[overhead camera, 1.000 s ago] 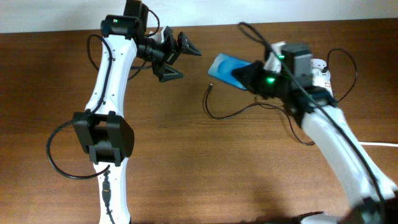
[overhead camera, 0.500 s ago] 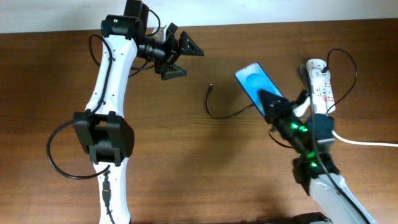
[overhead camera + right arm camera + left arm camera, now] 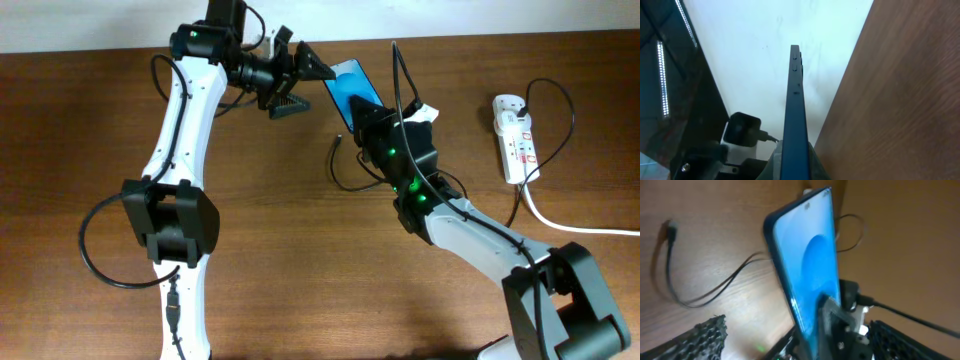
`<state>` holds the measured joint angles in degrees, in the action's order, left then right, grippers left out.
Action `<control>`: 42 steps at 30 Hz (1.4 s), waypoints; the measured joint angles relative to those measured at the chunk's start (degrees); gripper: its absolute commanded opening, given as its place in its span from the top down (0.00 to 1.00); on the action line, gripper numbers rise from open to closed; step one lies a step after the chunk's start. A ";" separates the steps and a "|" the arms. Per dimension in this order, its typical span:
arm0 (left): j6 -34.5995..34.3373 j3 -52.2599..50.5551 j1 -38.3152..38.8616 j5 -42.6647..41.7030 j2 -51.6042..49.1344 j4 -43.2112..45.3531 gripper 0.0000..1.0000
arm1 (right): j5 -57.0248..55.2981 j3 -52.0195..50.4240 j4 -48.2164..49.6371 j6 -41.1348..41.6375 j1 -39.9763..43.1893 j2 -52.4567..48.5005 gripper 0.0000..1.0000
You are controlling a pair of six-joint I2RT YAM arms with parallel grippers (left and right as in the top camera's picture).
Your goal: Plug charger to phone and switch on socket
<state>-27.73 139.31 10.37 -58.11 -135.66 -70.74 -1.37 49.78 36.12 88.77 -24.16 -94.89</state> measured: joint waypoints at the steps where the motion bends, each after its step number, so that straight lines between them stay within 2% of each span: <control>1: -1.05 0.00 0.00 -0.63 0.00 2.16 0.07 | -0.33 0.02 0.20 -0.04 0.00 0.00 0.96; 4: -4.00 0.00 0.02 -2.86 0.00 7.45 0.07 | -1.01 0.07 0.90 0.00 0.00 0.00 0.96; 8: -5.40 -0.17 0.02 -4.92 0.00 9.53 0.09 | -1.44 0.35 4.17 0.22 0.00 -0.02 0.96; 13: -9.68 -7.32 0.20 -12.22 0.00 23.32 0.08 | -1.64 0.37 4.24 0.24 0.00 -0.02 0.96; 16: -11.56 -8.11 0.50 -14.71 0.00 25.90 0.08 | -2.32 0.37 4.24 0.28 0.00 -0.02 0.96; 20: -13.05 -8.13 1.38 -15.63 0.00 27.10 0.09 | -2.71 0.37 4.22 0.42 0.00 -0.02 0.96; 23: -17.49 -8.26 2.60 -15.61 0.00 32.35 0.10 | -2.71 0.37 4.22 0.59 0.00 -0.02 0.96; 27: -21.31 -8.31 4.39 -14.60 0.00 34.42 0.17 | -2.75 0.37 4.22 0.63 -0.11 -0.02 0.96; 30: -23.19 -8.35 5.11 -13.44 0.00 34.42 0.38 | -3.17 0.48 4.24 0.81 -0.11 -0.02 0.96; 31: -23.74 -8.35 5.29 -13.05 0.00 34.38 0.49 | -3.28 0.61 4.35 0.85 -0.11 -0.02 0.96; 33: -25.53 -8.48 5.33 -12.13 0.00 35.19 0.60 | -3.58 1.07 4.68 1.03 -0.11 -0.02 0.96; 36: -29.00 -8.83 5.38 -11.96 0.00 39.34 0.67 | -4.66 1.92 5.14 1.16 -0.02 0.02 0.96; 40: -32.59 -9.05 5.44 -11.47 0.00 41.94 0.83 | -5.05 2.49 5.64 1.27 0.13 0.11 0.96; 42: -33.59 -9.14 5.42 -11.13 0.00 42.29 0.85 | -5.09 2.56 5.75 1.68 0.15 0.11 0.96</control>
<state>-61.32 130.17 15.79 -69.23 -135.66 -28.45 -6.46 52.34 41.87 90.45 -24.01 -94.78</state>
